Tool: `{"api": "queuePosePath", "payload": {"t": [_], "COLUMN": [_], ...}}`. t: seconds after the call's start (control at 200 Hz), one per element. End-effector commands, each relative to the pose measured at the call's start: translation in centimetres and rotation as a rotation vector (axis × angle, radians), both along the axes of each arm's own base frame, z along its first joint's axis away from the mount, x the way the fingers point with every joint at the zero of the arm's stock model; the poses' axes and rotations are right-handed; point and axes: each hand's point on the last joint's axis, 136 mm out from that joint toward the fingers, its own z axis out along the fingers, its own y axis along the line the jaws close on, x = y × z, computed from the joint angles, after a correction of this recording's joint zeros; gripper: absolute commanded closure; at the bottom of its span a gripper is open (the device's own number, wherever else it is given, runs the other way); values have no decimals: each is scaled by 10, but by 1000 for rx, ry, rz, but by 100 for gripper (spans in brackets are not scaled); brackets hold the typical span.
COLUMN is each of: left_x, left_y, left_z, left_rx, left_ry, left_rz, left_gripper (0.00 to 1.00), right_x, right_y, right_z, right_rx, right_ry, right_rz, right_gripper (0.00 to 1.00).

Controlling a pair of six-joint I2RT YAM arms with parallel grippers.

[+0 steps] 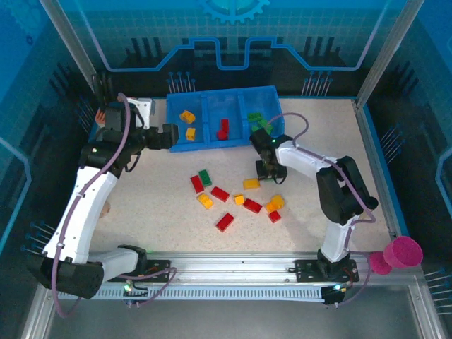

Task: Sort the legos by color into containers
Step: Pick up the lego from the center of the table, then place the lego in the container.

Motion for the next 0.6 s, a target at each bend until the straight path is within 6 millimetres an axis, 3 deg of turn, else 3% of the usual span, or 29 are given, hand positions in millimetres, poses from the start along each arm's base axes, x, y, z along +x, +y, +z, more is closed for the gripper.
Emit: {"api": "queuePosePath", "payload": {"t": [0.0,0.265,0.44,0.59], "left_x": [0,1,2,3], "left_y": [4,10,12,8], "left_z": [5,0,0,11], "left_rx": [29,50,58,34], "left_ry": [-29,-11,-2,-41], "left_rz": [3,18,26,8], "left_gripper": [1,1,1,1], "right_x": [46,139,186,221], "right_y": [-2,1,-6,4], "right_z": [33,56,56,52], "right_rx": [-3,4,3,18], "right_ry": [-146,-307,-367,-425], "right_rz": [23,52,29,72], "right_gripper": [60,61,62,62]}}
